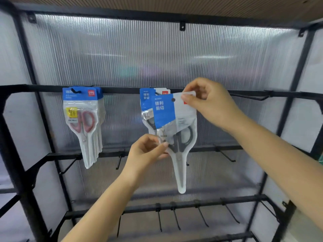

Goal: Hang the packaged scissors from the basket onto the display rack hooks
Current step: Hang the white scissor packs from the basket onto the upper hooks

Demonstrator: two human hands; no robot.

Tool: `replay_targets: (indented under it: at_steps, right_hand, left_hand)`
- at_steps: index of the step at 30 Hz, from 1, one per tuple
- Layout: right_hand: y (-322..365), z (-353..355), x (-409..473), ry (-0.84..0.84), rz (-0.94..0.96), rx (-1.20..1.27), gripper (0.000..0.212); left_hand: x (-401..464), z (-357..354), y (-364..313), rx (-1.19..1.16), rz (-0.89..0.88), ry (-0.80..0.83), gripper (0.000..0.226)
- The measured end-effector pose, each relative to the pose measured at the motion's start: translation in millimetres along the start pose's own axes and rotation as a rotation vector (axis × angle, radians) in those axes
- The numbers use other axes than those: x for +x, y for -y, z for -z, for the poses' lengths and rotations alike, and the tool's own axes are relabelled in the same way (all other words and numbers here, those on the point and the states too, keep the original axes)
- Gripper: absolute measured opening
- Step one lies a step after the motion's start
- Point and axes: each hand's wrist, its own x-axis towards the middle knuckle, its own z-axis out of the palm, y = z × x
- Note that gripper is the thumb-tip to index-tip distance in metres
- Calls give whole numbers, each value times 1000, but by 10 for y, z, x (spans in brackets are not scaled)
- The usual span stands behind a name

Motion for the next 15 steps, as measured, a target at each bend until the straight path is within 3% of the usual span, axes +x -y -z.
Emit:
replay_targets:
  at_steps: [10,15]
  right_hand:
    - [-121,-161,150,-114,-105,0,23]
    - [-213,-223,196,-110,-109,-95,3]
  left_hand:
    - [70,2,-75,17,-34,-91,8]
    - [118,32,-21,63,-22,-93,9]
